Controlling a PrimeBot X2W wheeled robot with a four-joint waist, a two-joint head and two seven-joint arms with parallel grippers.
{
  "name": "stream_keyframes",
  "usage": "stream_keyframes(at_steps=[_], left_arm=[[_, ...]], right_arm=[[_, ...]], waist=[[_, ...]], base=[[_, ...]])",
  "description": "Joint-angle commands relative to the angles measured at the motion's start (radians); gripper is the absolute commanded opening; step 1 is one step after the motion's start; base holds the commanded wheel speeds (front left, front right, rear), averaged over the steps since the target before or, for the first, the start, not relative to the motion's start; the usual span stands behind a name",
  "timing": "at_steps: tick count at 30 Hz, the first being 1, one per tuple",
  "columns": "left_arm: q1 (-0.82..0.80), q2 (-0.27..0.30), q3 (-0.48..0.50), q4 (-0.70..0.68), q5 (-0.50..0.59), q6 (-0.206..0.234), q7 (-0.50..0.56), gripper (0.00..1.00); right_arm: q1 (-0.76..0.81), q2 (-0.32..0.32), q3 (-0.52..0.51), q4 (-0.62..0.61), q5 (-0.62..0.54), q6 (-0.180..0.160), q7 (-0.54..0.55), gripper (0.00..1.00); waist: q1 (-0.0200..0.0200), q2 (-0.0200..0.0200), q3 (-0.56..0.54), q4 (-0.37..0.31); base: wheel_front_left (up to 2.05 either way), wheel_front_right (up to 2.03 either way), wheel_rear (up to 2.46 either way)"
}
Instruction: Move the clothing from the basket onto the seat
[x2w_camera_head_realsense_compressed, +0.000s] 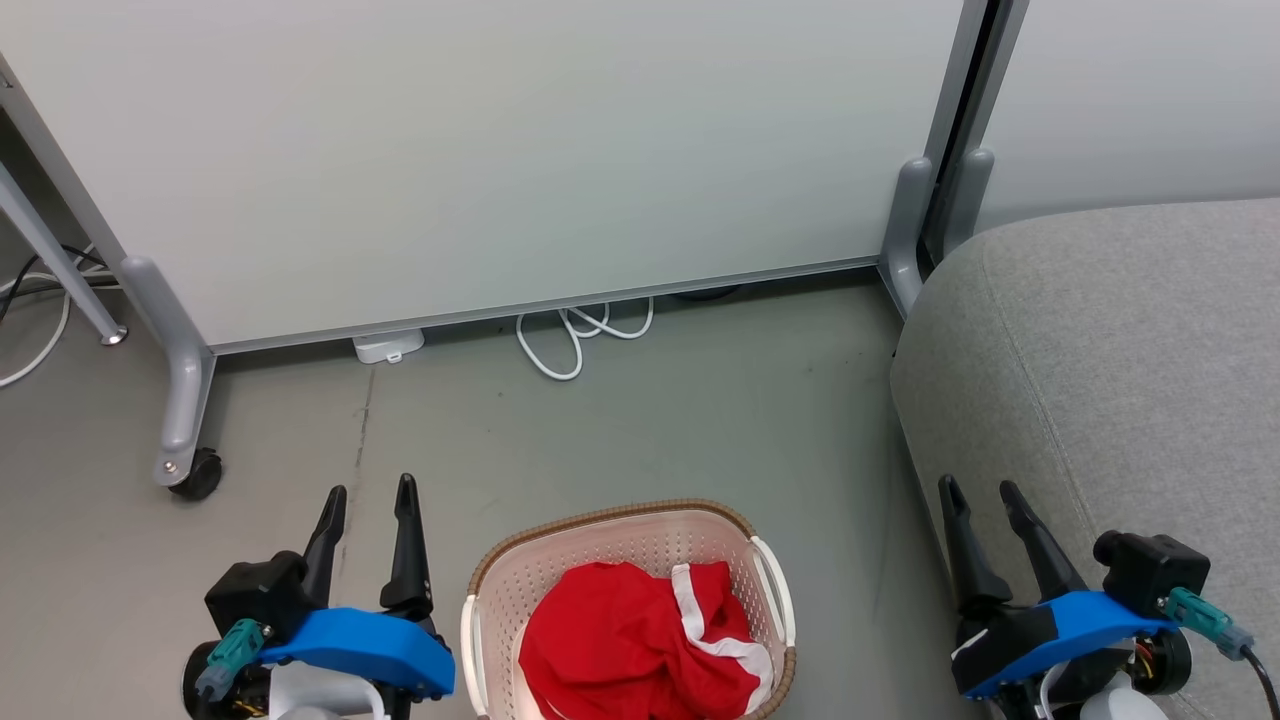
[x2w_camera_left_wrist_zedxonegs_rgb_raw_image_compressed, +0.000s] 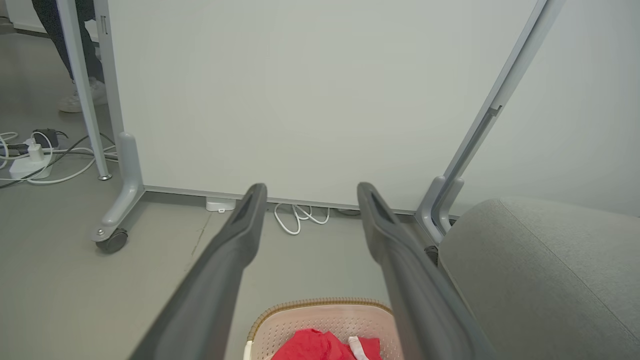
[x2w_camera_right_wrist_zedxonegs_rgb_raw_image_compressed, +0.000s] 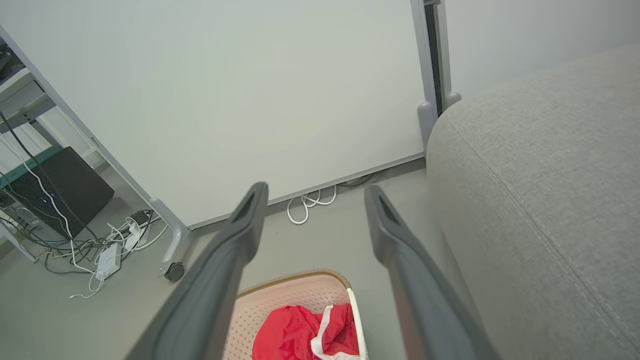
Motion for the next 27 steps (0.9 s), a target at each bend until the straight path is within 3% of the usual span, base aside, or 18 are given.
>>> stream_keyframes(at_steps=[1,27], left_arm=[[-0.019,0.006,-0.001,-0.002,0.016,-0.002,-0.007,1.0],[-0.013,-0.002,-0.004,0.02,0.193,-0.004,-0.061,1.0]], right_arm=[[-0.019,-0.007,0.002,-0.002,-0.02,0.002,-0.011,1.0],[-0.02,-0.008,0.007,0.009,-0.221,0.002,-0.054,1.0]], waist=[[0.0,0.0,0.0,0.0],[-0.0001,0.0,-0.002,0.0]], base=[[0.0,0.0,0.0],[0.0,0.0,0.0]])
